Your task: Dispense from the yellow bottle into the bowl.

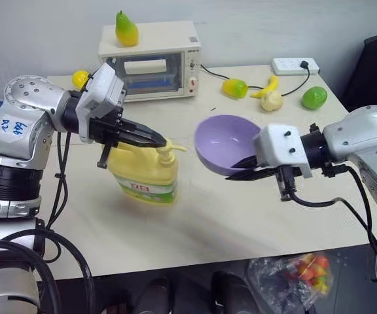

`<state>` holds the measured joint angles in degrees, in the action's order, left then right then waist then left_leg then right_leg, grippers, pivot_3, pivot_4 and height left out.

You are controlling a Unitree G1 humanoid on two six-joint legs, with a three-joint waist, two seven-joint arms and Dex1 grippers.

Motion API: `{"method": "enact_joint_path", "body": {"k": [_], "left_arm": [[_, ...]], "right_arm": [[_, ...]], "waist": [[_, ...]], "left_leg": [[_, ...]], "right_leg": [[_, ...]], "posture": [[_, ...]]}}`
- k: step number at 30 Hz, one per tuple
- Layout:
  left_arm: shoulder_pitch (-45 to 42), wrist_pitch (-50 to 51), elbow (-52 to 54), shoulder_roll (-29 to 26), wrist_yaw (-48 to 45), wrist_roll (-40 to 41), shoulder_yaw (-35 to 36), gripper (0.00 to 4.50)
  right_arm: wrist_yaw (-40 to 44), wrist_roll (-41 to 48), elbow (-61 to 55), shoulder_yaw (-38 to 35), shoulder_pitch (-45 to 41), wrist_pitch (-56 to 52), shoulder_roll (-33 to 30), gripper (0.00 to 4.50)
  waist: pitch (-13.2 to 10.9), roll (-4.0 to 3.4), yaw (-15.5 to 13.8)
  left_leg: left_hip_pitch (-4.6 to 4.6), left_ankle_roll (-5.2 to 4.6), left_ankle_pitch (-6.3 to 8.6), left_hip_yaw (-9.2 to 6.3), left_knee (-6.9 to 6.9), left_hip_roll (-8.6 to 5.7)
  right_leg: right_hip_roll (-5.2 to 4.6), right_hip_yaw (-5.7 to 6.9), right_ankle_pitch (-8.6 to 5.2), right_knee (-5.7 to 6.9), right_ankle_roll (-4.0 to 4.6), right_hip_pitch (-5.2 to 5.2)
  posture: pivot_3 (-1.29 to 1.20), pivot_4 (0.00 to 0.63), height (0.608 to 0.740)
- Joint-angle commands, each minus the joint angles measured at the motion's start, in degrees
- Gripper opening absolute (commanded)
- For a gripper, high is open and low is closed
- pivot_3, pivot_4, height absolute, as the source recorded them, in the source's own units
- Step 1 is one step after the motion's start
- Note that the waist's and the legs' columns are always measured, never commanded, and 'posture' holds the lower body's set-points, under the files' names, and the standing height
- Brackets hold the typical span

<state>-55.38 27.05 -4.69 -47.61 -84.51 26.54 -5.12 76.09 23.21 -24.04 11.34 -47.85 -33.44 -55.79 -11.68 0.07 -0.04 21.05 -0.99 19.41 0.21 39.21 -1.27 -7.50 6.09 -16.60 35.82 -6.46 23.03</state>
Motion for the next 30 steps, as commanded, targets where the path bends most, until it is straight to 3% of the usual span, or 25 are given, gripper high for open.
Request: {"method": "enact_joint_path", "body": {"k": [1, 12, 30], "left_arm": [[3.4, 0.5, 0.1, -0.8, 0.4, -4.8, -4.6, 0.05], [-0.4, 1.3, -2.4, -0.3, 1.9, -2.3, -1.4, 0.05], [-2.6, -0.4, -4.8, 0.0, 0.2, -3.8, -1.5, 0.05]], "right_arm": [[1.4, 0.2, 1.1, -2.0, -1.3, 2.3, -0.4, 0.00], [1.2, -2.7, 1.9, 3.9, 0.1, 1.3, 1.8, 0.00], [7.0, 4.9, 3.2, 0.1, -6.5, 0.6, 4.5, 0.00]], "waist": [[0.0, -0.01, 0.1], [0.0, -0.01, -0.2], [0.0, 0.00, -0.1]], "left_leg": [[-0.03, 0.00, 0.00, 0.01, 0.00, 0.01], [-0.14, -0.01, 0.01, -0.01, 0.02, -0.01], [0.13, -0.02, 0.01, -0.07, 0.04, -0.02]], "right_leg": [[0.00, -0.01, 0.00, 0.01, 0.00, -0.02], [-0.03, -0.01, 0.00, -0.03, 0.00, -0.19], [-0.02, 0.06, 0.02, -0.08, -0.03, 0.02]], "posture": [[0.00, 0.150, 0.740], [0.00, 0.150, 0.740], [0.00, 0.150, 0.740]]}}
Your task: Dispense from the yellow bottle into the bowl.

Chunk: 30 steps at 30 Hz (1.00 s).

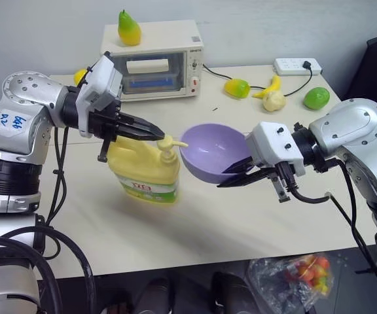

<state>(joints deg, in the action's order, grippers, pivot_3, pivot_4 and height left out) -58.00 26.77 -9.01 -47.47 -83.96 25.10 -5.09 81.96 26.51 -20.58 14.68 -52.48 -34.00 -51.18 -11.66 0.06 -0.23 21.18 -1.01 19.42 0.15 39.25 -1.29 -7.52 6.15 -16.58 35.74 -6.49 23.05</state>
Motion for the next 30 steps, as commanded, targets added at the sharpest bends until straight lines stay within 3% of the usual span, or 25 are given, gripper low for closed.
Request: {"method": "enact_joint_path", "body": {"k": [1, 30], "left_arm": [[0.0, -0.3, -0.6, -0.2, -0.5, -2.4, -1.6, 0.05], [-2.9, -0.9, -1.6, 2.8, -1.0, -2.9, -2.6, 0.05]], "right_arm": [[1.4, 1.5, 0.2, -3.1, -2.2, 1.5, 0.0, 0.00], [0.7, 5.9, -8.2, -4.6, 0.7, -0.6, -2.0, 0.00]], "waist": [[0.0, 0.00, 0.1], [0.0, 0.00, -0.2]], "left_leg": [[-0.01, 0.00, 0.00, 0.00, 0.00, 0.00], [0.00, 0.00, 0.00, 0.00, 0.01, 0.00]], "right_leg": [[0.00, 0.00, 0.00, 0.01, 0.00, 0.00], [-0.01, 0.00, 0.00, 0.01, 0.00, 0.00]], "posture": [[0.00, 0.150, 0.740], [0.00, 0.150, 0.740]]}}
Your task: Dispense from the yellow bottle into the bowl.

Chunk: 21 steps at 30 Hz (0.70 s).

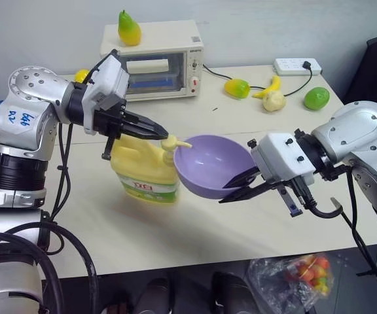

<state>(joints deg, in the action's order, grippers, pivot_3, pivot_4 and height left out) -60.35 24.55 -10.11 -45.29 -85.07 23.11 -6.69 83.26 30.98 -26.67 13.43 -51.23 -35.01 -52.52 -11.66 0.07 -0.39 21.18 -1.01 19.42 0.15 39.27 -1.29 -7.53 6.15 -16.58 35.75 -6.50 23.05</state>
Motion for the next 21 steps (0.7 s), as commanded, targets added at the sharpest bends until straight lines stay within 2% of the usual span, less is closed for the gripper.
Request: {"method": "enact_joint_path", "body": {"k": [1, 8, 21], "left_arm": [[-0.9, 1.6, -0.4, 0.7, 0.0, -0.8, -0.9, 0.05], [-1.9, 4.3, 0.7, -0.2, -0.7, 0.5, 0.5, 0.05], [4.0, -2.7, 3.4, -2.2, -2.3, -3.9, -3.1, 0.05]], "right_arm": [[-0.7, 1.5, -2.3, -3.5, -0.5, 0.3, -0.7, 0.00], [-1.3, 2.1, -3.4, -3.9, -0.1, 0.0, -0.9, 0.00], [-0.8, 1.0, -3.4, -3.4, 0.3, 2.5, -1.2, 0.00]], "waist": [[0.0, 0.00, 0.0], [0.0, 0.01, -0.1], [0.0, 0.01, 0.2]], "left_leg": [[0.01, 0.00, 0.00, 0.00, 0.00, 0.00], [0.03, -0.01, 0.00, -0.01, 0.00, 0.00], [-0.01, -0.01, 0.00, 0.01, 0.00, 0.01]], "right_leg": [[0.00, 0.00, 0.00, 0.00, 0.00, 0.00], [0.00, 0.01, 0.00, -0.02, 0.00, 0.00], [0.00, -0.02, 0.00, -0.01, 0.00, 0.00]], "posture": [[0.00, 0.150, 0.740], [0.00, 0.150, 0.740], [0.00, 0.150, 0.740]]}}
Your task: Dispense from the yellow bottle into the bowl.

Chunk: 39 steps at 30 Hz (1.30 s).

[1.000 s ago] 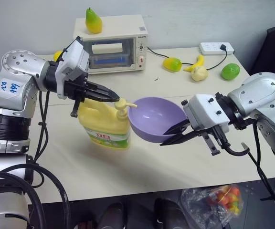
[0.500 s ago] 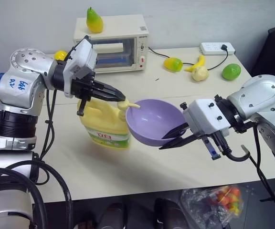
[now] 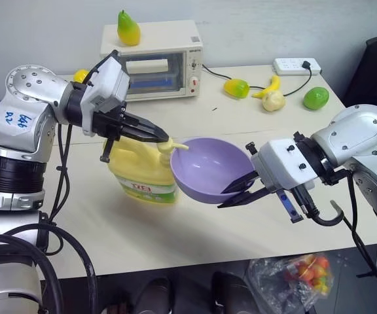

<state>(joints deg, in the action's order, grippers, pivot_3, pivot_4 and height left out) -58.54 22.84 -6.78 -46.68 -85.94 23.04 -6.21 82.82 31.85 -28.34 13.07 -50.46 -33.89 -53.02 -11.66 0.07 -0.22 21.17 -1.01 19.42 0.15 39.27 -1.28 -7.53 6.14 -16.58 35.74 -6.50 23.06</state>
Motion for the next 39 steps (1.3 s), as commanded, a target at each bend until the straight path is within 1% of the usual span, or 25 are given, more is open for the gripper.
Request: {"method": "enact_joint_path", "body": {"k": [1, 7, 14, 21, 22, 23, 24, 25, 28, 30, 33, 37, 39], "left_arm": [[2.2, -1.3, -0.1, -0.8, -1.4, -3.9, -3.7, 0.05], [2.9, -2.7, -0.3, -1.1, -1.8, -4.7, -4.5, 0.05], [3.3, -2.0, 0.1, -1.5, -1.9, -4.3, -4.6, 0.05], [2.3, -1.4, -0.3, -1.2, -1.6, -4.1, -4.3, 0.05], [2.3, -1.4, -0.3, -1.2, -1.6, -4.1, -4.3, 0.05], [2.3, -1.4, -0.3, -1.2, -1.5, -4.1, -4.2, 0.05], [2.2, -1.4, -0.3, -1.2, -1.5, -4.1, -4.2, 0.05], [2.2, -1.2, -0.2, -1.2, -1.4, -3.9, -4.1, 0.05], [2.2, -0.9, 0.1, -1.2, -1.2, -3.7, -4.0, 0.05], [2.5, -1.0, 0.3, -1.3, -1.1, -3.6, -3.9, 0.05], [2.9, -1.1, 0.5, -1.5, -1.0, -3.4, -3.6, 0.05], [2.9, -0.5, 0.4, -1.4, -0.4, -2.9, -2.9, 0.05], [1.9, 1.7, 0.4, -1.2, 0.2, -1.6, -1.7, 0.05]], "right_arm": [[-0.4, 0.2, -1.8, -2.9, -0.5, 1.4, -0.8, 0.00], [0.3, -0.8, -2.6, -2.8, 0.3, 3.7, -1.3, 0.00], [0.2, -2.2, -2.1, -2.6, 0.9, 6.1, -1.2, 0.00], [-0.2, -3.2, -0.7, -2.2, 1.1, 5.6, -1.2, 0.00], [-3.6, -8.6, 1.0, 3.8, 3.7, 8.1, 2.8, 0.00], [-6.5, -13.1, 2.6, 8.8, 5.6, 9.8, 6.4, 0.00], [-8.4, -16.4, 3.8, 12.2, 6.9, 11.2, 8.9, 0.00], [-9.3, -18.4, 4.5, 13.8, 7.7, 11.5, 10.5, 0.00], [-8.9, -20.4, 5.2, 14.6, 7.7, 9.9, 11.7, 0.00], [-10.0, -22.4, 6.1, 15.9, 6.6, 9.0, 13.4, 0.00], [-10.5, -23.2, 6.6, 15.9, 5.8, 8.2, 15.0, 0.00], [-11.0, -23.4, 5.0, 14.0, 8.2, 8.6, 14.0, 0.00], [-10.8, -23.3, 4.7, 13.4, 9.3, 9.2, 13.2, 0.00]], "waist": [[0.0, 0.00, 0.0], [0.0, 0.00, 0.0], [0.0, 0.00, 0.1], [0.0, 0.00, 0.0], [0.0, 0.05, 0.1], [0.3, 0.28, 0.1], [0.5, 0.58, 0.3], [0.5, 0.65, 0.5], [0.3, 0.25, 0.7], [0.3, 0.25, 0.7], [0.3, 0.26, 0.7], [0.3, 0.20, 0.6], [0.2, 0.28, 0.3]], "left_leg": [[-0.01, 0.00, 0.00, 0.01, 0.00, 0.00], [-0.03, 0.00, 0.00, 0.02, 0.00, 0.00], [-0.09, 0.00, 0.00, 0.05, 0.00, 0.00], [-0.09, -0.01, 0.00, 0.05, 0.00, 0.00], [-0.09, -0.01, 0.00, 0.05, 0.00, 0.00], [-0.10, -0.01, 0.00, 0.05, 0.00, 0.00], [-0.19, 0.00, 0.00, 0.04, -0.03, 0.04], [-0.36, 0.02, 0.02, 0.02, -0.08, 0.08], [-0.60, 0.00, 0.04, 0.32, -0.13, 0.06], [-0.64, 0.00, 0.04, 0.33, -0.11, 0.10], [-0.68, 0.01, 0.04, 0.31, -0.11, 0.13], [-0.69, 0.02, 0.05, 0.31, -0.13, 0.12], [-0.54, 0.02, 0.05, 0.27, -0.13, 0.12]], "right_leg": [[0.00, -0.01, 0.00, 0.00, 0.00, 0.00], [0.00, -0.02, 0.00, 0.02, 0.00, -0.01], [0.00, -0.04, 0.00, 0.05, 0.00, -0.04], [0.00, -0.04, 0.00, 0.05, 0.00, -0.04], [0.00, -0.04, 0.00, 0.05, 0.00, -0.04], [0.00, -0.04, 0.00, 0.04, 0.00, -0.04], [0.02, -0.02, 0.00, 0.08, 0.01, -0.09], [0.06, 0.00, -0.02, 0.07, 0.03, -0.25], [0.06, -0.25, -0.03, 0.10, 0.05, -0.35], [0.08, -0.26, -0.03, 0.16, 0.05, -0.31], [0.09, -0.26, -0.03, 0.16, 0.05, -0.35], [0.08, -0.26, -0.03, 0.13, 0.05, -0.35], [0.09, -0.22, -0.02, 0.13, 0.05, -0.25]], "posture": [[0.00, 0.150, 0.740], [0.00, 0.150, 0.740], [0.00, 0.150, 0.740], [0.00, 0.150, 0.740], [0.00, 0.150, 0.740], [0.00, 0.150, 0.740], [0.00, 0.150, 0.740], [0.00, 0.150, 0.740], [0.00, 0.150, 0.740], [0.00, 0.150, 0.740], [0.00, 0.150, 0.740], [0.00, 0.150, 0.740], [0.00, 0.150, 0.740]]}}
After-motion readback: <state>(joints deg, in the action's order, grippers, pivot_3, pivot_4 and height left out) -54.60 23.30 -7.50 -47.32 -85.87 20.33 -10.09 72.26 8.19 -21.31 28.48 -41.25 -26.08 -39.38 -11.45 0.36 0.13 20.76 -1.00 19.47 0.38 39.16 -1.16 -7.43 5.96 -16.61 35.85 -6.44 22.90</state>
